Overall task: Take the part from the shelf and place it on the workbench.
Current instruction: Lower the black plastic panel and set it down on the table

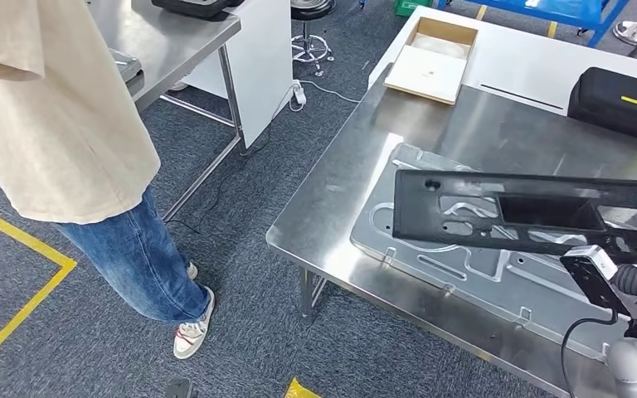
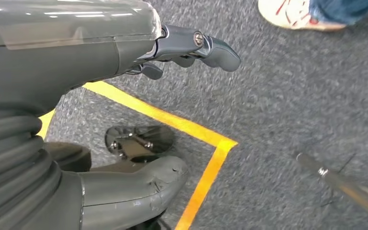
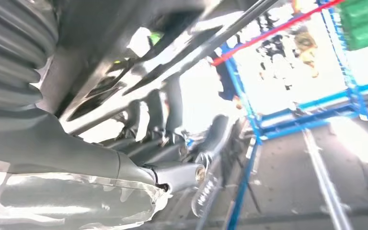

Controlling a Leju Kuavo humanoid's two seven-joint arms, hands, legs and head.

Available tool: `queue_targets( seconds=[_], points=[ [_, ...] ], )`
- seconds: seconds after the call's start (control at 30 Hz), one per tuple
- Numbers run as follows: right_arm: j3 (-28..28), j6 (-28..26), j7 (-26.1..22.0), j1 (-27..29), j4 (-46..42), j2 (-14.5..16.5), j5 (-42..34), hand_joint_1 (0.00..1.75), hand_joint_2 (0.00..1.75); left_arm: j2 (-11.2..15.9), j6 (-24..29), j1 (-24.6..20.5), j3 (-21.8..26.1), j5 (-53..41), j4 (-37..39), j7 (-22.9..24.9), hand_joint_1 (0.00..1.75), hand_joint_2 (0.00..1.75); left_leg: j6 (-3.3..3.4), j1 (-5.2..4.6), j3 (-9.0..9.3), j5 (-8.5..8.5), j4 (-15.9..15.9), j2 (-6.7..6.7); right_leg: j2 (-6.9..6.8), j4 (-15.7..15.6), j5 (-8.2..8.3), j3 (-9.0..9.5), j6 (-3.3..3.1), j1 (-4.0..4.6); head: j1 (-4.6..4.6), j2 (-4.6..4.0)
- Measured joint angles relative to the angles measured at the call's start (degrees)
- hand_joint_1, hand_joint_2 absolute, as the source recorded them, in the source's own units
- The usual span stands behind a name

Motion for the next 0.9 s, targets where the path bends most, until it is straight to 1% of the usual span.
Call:
queue_targets(
  seconds=[0.03,0.07,0.1,0.13,0.2,0.23,0.27,0.3,0.37,0.4,0.43,0.47,0.5,0.53,0.57,0.6,0.63,0.67,0.73,0.77,0.8,0.87,0.9],
  points=[
    [-0.03,0.0,0.0,-0.22,0.26,-0.01,0.03,0.0,0.0,0.0,-0.33,-0.01,-0.12,0.1,0.0,-0.11,0.0,0.87,-0.26,-0.08,-0.06,-0.17,0.26,0.07,-0.22,-3.85,1.35,2.08,-0.06,0.06,0.01,0.0],
    [-0.08,-0.02,0.0,-0.46,0.43,-0.02,0.03,0.0,0.0,0.01,-0.79,-0.06,-0.2,0.39,0.0,-0.27,0.0,0.44,-0.55,-0.18,-0.15,-0.32,0.51,0.12,-0.31,-6.82,2.24,3.61,-0.33,0.16,-0.01,0.0],
    [-0.12,-0.02,-0.02,-0.64,0.57,-0.02,0.04,0.0,0.0,0.02,-1.28,-0.12,-0.25,0.72,0.0,-0.43,0.0,0.0,-0.83,-0.3,-0.22,-0.43,0.71,0.16,-0.34,-8.41,2.49,4.37,-0.66,0.31,-0.02,0.0],
    [-0.15,-0.03,-0.02,-0.7,0.74,-0.02,0.09,0.0,0.0,0.03,-1.68,-0.16,-0.26,1.03,0.0,-0.54,0.0,0.0,-1.08,-0.41,-0.29,-0.44,0.79,0.17,-0.26,-8.58,2.34,4.35,-1.06,0.52,-0.02,0.0],
    [-0.18,-0.03,-0.03,-0.65,1.02,-0.02,0.2,0.0,0.0,0.03,-2.07,-0.19,-0.26,1.42,0.0,-0.57,0.0,0.0,-1.59,-0.38,-0.37,-0.56,0.92,0.14,-0.13,-8.63,2.56,4.17,-1.82,0.45,-0.03,0.0],
    [-0.18,-0.03,-0.03,-0.72,1.11,-0.02,0.24,0.0,0.0,0.04,-2.14,-0.19,-0.25,1.57,0.0,-0.6,0.0,0.0,-1.9,-0.32,-0.63,-1.12,1.56,0.07,-0.12,-8.67,2.65,4.12,-2.21,0.36,-0.04,0.0],
    [-0.18,-0.03,-0.03,-0.84,1.16,-0.01,0.24,0.0,0.0,0.04,-2.1,-0.19,-0.25,1.72,0.0,-0.64,0.0,0.0,-2.19,-0.26,-1.35,-2.31,3.21,-0.02,-0.13,-8.73,2.75,4.08,-2.62,0.26,-0.04,0.0],
    [-0.18,-0.04,-0.04,-0.94,1.21,0.0,0.3,0.0,0.0,0.04,-1.96,-0.19,-0.24,1.8,0.0,-0.69,0.0,0.0,-2.45,-0.17,-2.67,-4.11,6.19,-0.11,-0.14,-8.77,2.84,4.02,-2.96,0.26,-0.04,0.0],
    [-0.18,-0.04,-0.1,-1.0,1.34,0.06,0.43,0.0,0.0,0.04,-1.65,-0.13,-0.23,1.86,0.0,-0.75,0.0,0.0,-2.69,-0.08,-6.25,-7.85,14.07,-0.17,-0.12,-8.74,2.94,3.76,-3.4,0.46,-0.04,0.0],
    [-0.18,-0.04,-0.13,-0.98,1.4,0.12,0.5,0.0,0.0,0.04,-1.47,-0.08,-0.23,1.86,0.0,-0.78,0.0,0.0,-2.7,-0.05,-7.65,-8.77,17.06,-0.18,-0.08,-8.72,2.99,3.65,-3.47,0.57,-0.04,0.0],
    [-0.18,-0.04,-0.14,-0.97,1.45,0.19,0.5,0.0,0.0,0.04,-1.3,-0.02,-0.23,1.88,0.0,-0.78,0.0,0.0,-2.61,-0.04,-8.09,-8.56,18.01,-0.18,-0.02,-8.7,3.01,3.61,-3.51,0.68,-0.04,0.0],
    [-0.18,-0.05,-0.13,-0.96,1.49,0.25,0.49,0.0,0.0,0.04,-1.15,0.0,-0.23,1.9,0.0,-0.79,0.0,0.0,-2.4,-0.06,-7.43,-7.33,16.73,-0.19,0.05,-8.69,3.02,3.64,-3.52,0.79,-0.04,0.0],
    [-0.18,-0.05,-0.12,-0.96,1.52,0.28,0.48,0.0,0.0,0.05,-1.01,0.0,-0.23,1.91,0.0,-0.8,0.0,0.0,-2.05,-0.12,-5.75,-5.36,13.38,-0.25,0.13,-8.68,3.03,3.71,-3.52,0.92,-0.04,0.0],
    [-0.18,-0.06,-0.11,-0.95,1.54,0.3,0.47,0.0,0.0,0.09,-0.91,-0.03,-0.22,1.92,0.0,-0.82,0.0,0.0,-1.54,-0.23,-3.61,-3.45,9.0,-0.4,0.18,-8.67,3.04,3.79,-3.5,0.99,-0.03,0.0],
    [-0.18,-0.07,-0.11,-0.95,1.55,0.32,0.47,0.0,0.0,0.15,-0.84,-0.08,-0.22,1.92,0.0,-0.86,0.0,0.0,-1.12,-0.35,-1.77,-2.09,5.15,-0.48,0.22,-8.63,3.06,3.8,-3.41,1.12,-0.03,0.0],
    [-0.18,-0.08,-0.11,-0.94,1.56,0.34,0.47,0.0,0.0,0.21,-0.77,-0.14,-0.21,1.92,0.0,-0.9,0.0,0.0,-0.85,-0.48,-0.55,-1.31,2.47,-0.53,0.25,-8.6,3.13,3.75,-3.24,1.17,-0.02,0.0],
    [-0.18,-0.08,-0.11,-0.92,1.57,0.36,0.47,0.0,0.0,0.26,-0.72,-0.17,-0.21,1.91,0.0,-0.94,0.0,0.0,-0.7,-0.6,-0.09,-1.16,1.25,-0.54,0.25,-8.62,3.23,3.66,-2.99,1.13,-0.02,0.0],
    [-0.18,-0.09,-0.11,-0.91,1.57,0.38,0.47,0.0,0.0,0.29,-0.68,-0.18,-0.21,1.9,0.0,-0.97,0.0,0.0,-0.67,-0.68,-0.11,-1.08,1.0,-0.45,0.27,-8.71,3.38,3.61,-2.67,1.11,-0.03,0.0],
    [-0.2,-0.09,-0.13,-0.84,1.55,0.34,0.47,0.0,0.0,0.28,-0.65,-0.17,-0.2,1.9,0.0,-0.99,0.0,0.0,-0.29,-0.44,0.15,-0.34,0.09,-0.31,0.26,-8.74,3.34,3.54,-2.03,1.06,-0.02,0.0],
    [-0.21,-0.09,-0.15,-0.86,1.54,0.32,0.47,0.0,0.0,0.27,-0.64,-0.2,-0.2,1.9,0.0,-1.0,0.0,0.0,0.02,-0.27,0.3,0.11,-0.48,-0.21,0.25,-7.91,2.58,3.18,-1.8,1.05,0.0,0.0],
    [-0.24,-0.09,-0.15,-0.88,1.55,0.29,0.45,0.0,0.0,0.26,-0.64,-0.23,-0.19,1.91,0.0,-1.02,0.0,0.0,0.25,-0.1,0.42,0.53,-0.99,-0.1,0.24,-5.95,1.17,2.33,-1.6,1.03,0.03,0.0],
    [-0.28,-0.09,-0.14,-0.85,1.65,0.31,0.41,0.0,0.0,0.26,-0.64,-0.23,-0.19,1.92,0.0,-1.03,0.0,0.0,0.49,-0.12,0.21,0.8,-1.15,0.03,0.22,0.86,-2.67,-0.64,-1.19,0.75,0.04,0.0],
    [-0.29,-0.09,-0.13,-0.76,1.72,0.32,0.39,0.0,0.0,0.26,-0.65,-0.2,-0.19,1.92,0.0,-1.03,0.0,0.0,0.46,-0.14,0.08,0.81,-1.05,0.06,0.21,4.12,-3.99,-2.06,-0.96,0.64,0.04,0.0]
  ],
)
